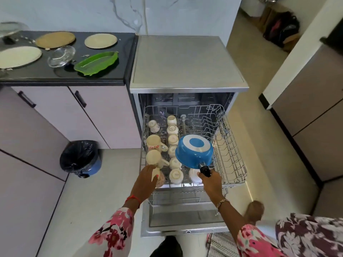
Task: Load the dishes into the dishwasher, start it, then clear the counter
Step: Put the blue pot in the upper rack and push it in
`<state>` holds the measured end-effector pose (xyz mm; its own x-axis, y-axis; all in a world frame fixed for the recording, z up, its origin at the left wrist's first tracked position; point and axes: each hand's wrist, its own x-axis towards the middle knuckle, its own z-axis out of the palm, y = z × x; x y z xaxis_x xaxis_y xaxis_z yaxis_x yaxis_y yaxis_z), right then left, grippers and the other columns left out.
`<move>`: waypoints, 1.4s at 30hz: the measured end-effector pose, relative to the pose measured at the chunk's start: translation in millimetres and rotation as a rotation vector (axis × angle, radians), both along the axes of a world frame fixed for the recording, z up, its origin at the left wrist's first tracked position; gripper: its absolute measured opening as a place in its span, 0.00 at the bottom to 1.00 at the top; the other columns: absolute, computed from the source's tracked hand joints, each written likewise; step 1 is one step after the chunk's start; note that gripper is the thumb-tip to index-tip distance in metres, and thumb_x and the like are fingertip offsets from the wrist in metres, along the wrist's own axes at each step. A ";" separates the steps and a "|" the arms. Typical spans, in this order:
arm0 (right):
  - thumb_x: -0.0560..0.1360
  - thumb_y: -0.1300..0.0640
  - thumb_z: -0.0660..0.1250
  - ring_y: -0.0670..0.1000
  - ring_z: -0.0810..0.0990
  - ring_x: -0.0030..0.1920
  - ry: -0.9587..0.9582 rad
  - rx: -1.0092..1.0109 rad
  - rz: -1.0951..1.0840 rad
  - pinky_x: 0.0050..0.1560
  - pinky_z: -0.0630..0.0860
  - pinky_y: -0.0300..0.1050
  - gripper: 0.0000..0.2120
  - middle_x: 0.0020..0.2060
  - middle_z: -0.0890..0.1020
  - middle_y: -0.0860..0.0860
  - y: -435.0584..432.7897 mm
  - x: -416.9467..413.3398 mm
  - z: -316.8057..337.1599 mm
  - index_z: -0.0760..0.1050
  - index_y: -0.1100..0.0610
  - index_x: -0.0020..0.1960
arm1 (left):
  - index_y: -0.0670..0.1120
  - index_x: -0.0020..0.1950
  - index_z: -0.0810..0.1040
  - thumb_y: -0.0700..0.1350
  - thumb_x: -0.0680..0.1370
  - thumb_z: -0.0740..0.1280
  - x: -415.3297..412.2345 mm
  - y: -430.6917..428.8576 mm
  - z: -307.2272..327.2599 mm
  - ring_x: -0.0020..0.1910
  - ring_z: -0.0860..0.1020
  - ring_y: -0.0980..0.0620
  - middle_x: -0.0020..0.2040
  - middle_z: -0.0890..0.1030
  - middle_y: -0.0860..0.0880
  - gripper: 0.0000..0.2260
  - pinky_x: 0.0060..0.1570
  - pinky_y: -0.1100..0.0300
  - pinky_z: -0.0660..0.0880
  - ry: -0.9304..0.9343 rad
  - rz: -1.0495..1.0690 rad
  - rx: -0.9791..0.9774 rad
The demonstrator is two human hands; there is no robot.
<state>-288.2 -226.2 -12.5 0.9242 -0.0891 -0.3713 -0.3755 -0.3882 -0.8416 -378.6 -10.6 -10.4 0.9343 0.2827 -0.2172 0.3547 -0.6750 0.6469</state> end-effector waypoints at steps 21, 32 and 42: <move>0.70 0.71 0.65 0.52 0.75 0.40 -0.035 -0.119 -0.105 0.27 0.68 0.32 0.09 0.40 0.77 0.55 28.6 247.4 -90.8 0.76 0.67 0.50 | 0.35 0.72 0.60 0.33 0.76 0.61 227.2 126.2 -90.8 0.73 0.57 0.39 0.73 0.60 0.36 0.24 0.72 0.53 0.53 0.000 0.028 0.177; 0.70 0.71 0.66 0.53 0.75 0.43 -0.050 -0.176 -0.069 0.43 0.72 0.43 0.12 0.45 0.80 0.60 29.0 304.2 -162.8 0.73 0.67 0.53 | 0.37 0.75 0.46 0.25 0.74 0.56 262.7 135.9 -127.0 0.70 0.62 0.34 0.74 0.54 0.35 0.32 0.67 0.42 0.65 0.008 0.257 0.168; 0.68 0.68 0.72 0.61 0.79 0.50 -0.034 -0.239 -0.051 0.52 0.77 0.55 0.15 0.47 0.81 0.63 23.9 312.3 -192.4 0.73 0.67 0.53 | 0.38 0.75 0.49 0.21 0.67 0.57 259.7 135.3 -131.6 0.47 0.76 0.32 0.73 0.59 0.37 0.38 0.41 0.46 0.74 0.002 0.274 0.250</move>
